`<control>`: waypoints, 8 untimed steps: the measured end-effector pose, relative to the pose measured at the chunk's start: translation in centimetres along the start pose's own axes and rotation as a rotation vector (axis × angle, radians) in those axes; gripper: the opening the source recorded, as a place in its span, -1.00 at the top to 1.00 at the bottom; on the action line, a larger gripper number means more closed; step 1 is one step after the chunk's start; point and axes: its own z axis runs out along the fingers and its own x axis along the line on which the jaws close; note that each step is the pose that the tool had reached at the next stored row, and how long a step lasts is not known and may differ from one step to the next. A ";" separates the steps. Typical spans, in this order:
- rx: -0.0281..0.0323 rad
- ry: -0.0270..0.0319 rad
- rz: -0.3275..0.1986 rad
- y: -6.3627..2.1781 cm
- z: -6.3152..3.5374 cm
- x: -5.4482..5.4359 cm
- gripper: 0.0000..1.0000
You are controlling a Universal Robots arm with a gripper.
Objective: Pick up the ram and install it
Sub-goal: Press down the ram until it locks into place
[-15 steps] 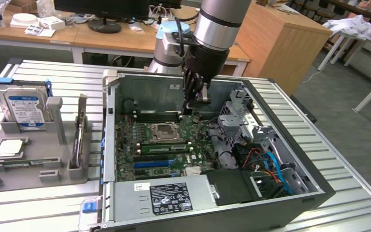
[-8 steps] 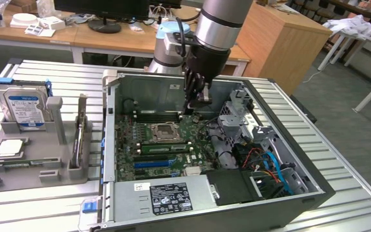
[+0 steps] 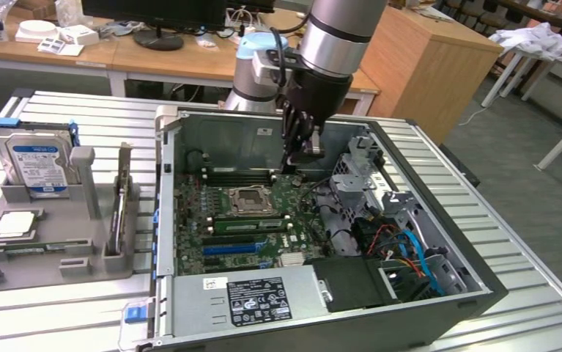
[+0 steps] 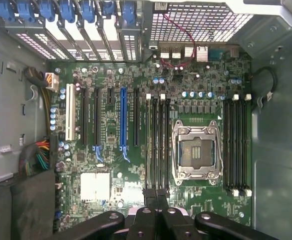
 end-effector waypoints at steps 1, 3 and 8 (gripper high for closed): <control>0.0000 0.0000 0.000 -0.09 -0.01 0.0 0.79; -0.0001 0.0000 0.000 -0.27 -0.01 0.0 0.79; 0.0000 0.0001 0.000 -0.70 -0.03 0.0 0.79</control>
